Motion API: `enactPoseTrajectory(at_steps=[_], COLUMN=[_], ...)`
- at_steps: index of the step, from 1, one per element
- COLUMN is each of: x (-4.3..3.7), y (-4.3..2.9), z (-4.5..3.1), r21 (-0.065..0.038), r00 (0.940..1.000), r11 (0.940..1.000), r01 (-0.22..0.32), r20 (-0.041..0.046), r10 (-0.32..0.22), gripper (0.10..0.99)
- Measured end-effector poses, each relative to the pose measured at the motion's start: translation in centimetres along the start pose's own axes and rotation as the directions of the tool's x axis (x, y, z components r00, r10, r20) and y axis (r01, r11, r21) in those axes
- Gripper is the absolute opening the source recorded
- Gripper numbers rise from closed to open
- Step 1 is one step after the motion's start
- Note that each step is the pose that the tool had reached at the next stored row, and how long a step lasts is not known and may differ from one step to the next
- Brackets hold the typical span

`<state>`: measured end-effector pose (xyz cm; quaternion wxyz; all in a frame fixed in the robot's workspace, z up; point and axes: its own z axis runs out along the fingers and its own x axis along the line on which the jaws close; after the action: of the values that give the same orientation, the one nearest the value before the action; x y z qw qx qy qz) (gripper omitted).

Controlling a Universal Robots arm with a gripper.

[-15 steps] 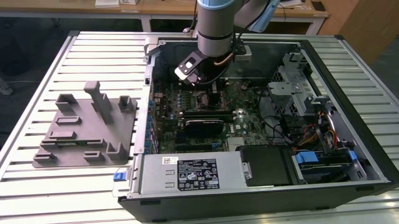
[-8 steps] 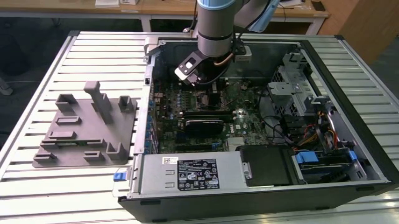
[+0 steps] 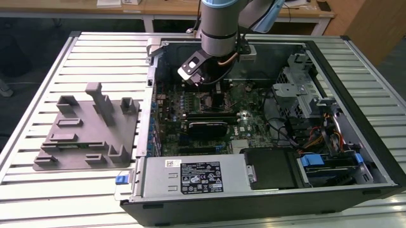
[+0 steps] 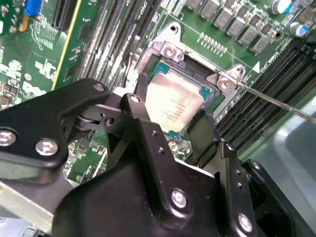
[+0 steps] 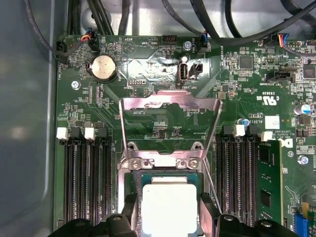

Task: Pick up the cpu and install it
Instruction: 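Place the cpu into insertion slot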

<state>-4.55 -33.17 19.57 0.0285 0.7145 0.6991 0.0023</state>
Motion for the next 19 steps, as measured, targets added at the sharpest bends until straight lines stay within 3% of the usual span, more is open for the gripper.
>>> enactPoseTrajectory(at_steps=[8, 9, 13, 19], x=[-0.01, -0.01, -0.01, 0.00], y=[-0.01, -0.01, 0.00, 0.00], z=[-0.02, -0.02, -0.01, -0.11], r21=[0.000, 0.000, 0.000, 0.000], r00=[1.0000, 1.0000, 1.0000, 0.9999], r11=[1.0000, 1.0000, 1.0000, 1.0000], r01=[0.000, 0.000, 0.000, -0.001], r20=[0.0005, 0.0004, 0.0002, -0.0162], r10=[0.000, 0.000, 0.000, 0.001], gripper=[0.596, 0.529, 0.529, 0.529])
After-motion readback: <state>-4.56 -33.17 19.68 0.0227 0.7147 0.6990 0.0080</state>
